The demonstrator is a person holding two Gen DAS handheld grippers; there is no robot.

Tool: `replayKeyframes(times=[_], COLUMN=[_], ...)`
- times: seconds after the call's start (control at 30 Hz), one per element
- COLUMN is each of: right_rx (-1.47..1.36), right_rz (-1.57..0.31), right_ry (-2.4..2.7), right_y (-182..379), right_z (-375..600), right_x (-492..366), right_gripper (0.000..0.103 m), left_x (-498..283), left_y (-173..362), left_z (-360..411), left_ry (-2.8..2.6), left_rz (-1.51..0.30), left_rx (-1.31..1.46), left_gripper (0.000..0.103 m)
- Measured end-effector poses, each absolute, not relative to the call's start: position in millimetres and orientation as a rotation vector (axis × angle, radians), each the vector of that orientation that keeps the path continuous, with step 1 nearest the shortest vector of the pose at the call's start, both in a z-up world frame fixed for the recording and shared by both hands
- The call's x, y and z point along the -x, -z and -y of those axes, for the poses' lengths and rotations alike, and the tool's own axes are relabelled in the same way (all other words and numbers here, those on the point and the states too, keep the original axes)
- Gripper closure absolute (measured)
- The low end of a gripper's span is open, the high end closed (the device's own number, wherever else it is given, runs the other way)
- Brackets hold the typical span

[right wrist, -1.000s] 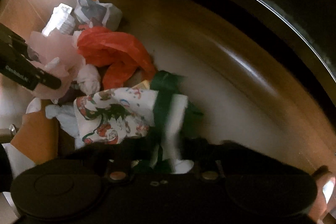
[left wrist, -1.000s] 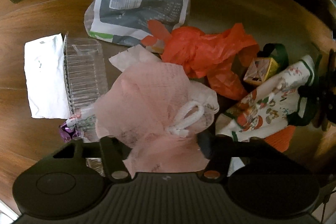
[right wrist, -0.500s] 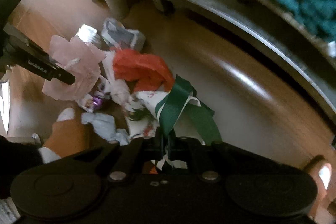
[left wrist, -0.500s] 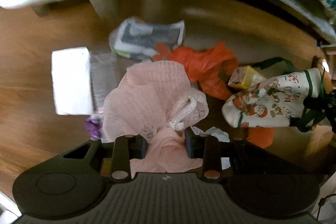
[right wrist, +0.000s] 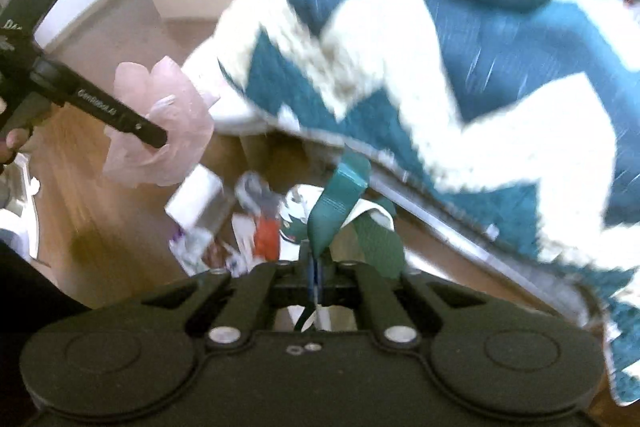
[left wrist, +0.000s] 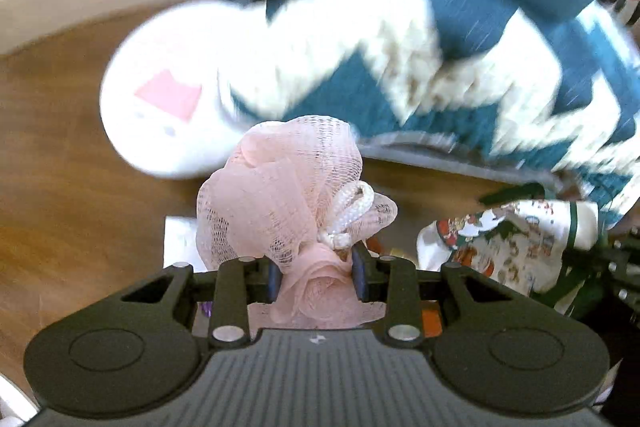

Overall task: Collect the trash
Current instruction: 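Lift both bags and carry them over the teal wastebasket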

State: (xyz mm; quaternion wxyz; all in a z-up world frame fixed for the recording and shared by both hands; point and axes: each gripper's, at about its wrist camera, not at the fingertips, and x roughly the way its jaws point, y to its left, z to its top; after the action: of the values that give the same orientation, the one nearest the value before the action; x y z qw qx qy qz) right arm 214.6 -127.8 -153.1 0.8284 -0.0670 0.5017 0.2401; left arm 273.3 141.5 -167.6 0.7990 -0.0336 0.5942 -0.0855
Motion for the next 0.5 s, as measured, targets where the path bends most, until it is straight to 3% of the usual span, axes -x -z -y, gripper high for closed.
replayKeyframes(times=[0.5], right_rx=[0.259], right_rz=[-0.609], right_ry=[-0.465], right_y=[-43], right_z=[158], right_x=[-164], right_gripper=[0.101], left_x=[-215], left_y=[-41], left_z=[-94], left_ry=[0.206], left_rz=[-0.926], left_rx=[0.053], left_gripper=[0.070])
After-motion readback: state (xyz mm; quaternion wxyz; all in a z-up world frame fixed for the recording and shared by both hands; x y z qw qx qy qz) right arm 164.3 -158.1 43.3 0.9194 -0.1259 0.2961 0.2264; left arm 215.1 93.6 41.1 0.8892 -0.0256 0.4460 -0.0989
